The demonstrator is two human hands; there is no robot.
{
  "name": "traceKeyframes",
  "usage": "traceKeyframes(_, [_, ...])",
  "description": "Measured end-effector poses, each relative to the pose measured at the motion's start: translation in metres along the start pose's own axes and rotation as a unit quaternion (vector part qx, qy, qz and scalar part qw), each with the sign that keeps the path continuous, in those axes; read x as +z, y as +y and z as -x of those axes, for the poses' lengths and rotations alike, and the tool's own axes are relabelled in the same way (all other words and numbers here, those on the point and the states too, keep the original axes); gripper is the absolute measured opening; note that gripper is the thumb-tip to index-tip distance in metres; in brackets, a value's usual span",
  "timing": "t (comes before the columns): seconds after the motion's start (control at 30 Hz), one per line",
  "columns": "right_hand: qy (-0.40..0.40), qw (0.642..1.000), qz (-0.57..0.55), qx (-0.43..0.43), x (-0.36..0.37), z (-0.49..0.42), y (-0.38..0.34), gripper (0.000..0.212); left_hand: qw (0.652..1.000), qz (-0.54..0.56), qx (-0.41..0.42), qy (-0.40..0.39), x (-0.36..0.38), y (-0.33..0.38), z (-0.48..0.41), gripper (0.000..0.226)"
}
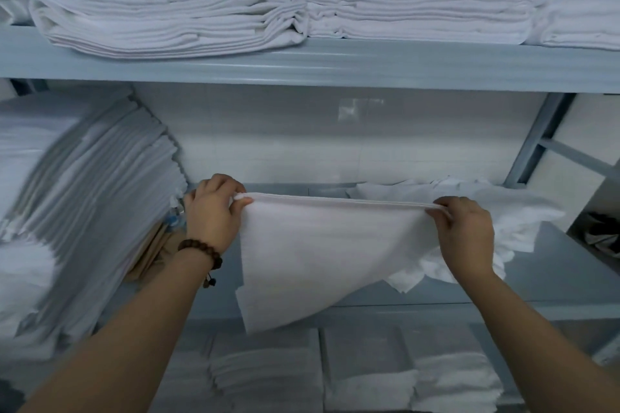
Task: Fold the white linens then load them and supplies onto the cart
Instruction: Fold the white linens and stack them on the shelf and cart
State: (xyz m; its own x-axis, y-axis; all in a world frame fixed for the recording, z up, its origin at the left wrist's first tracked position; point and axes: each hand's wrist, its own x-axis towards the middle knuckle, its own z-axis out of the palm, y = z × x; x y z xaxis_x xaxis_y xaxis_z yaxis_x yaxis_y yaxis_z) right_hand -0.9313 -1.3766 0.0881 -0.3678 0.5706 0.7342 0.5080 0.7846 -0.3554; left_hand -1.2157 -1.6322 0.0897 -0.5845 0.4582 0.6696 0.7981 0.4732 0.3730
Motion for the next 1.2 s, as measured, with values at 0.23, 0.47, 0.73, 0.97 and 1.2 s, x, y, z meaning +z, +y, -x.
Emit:
traceKeyframes(0.23, [0.071, 0.996, -0.011, -0.049, -0.044, -0.011, -0.032, 0.014, 0.996, 0.007, 0.017, 0.092, -0.035, 0.005, -0.009, 0.011])
traceKeyframes(0.47, [0.125, 0.988, -0.014, -0.094, -0.062, -0.016, -0.071, 0.009, 0.984, -0.006, 0.042, 0.170, -0.080, -0.006, -0.011, 0.010])
traceKeyframes(0.73, [0.155, 0.984, -0.044, -0.074, -0.061, -0.008, -0.102, 0.011, 0.980, -0.029, 0.049, 0.191, -0.115, -0.017, -0.007, 0.007])
traceKeyframes(0.97, [0.160, 0.986, -0.011, -0.053, -0.045, -0.009, -0.103, 0.010, 0.975, -0.003, 0.033, 0.218, -0.111, -0.024, -0.007, 0.003])
traceKeyframes(1.2, [0.009, 0.998, 0.065, 0.004, 0.005, -0.011, -0.084, 0.021, 0.994, -0.051, -0.004, 0.098, -0.065, -0.063, -0.005, 0.009])
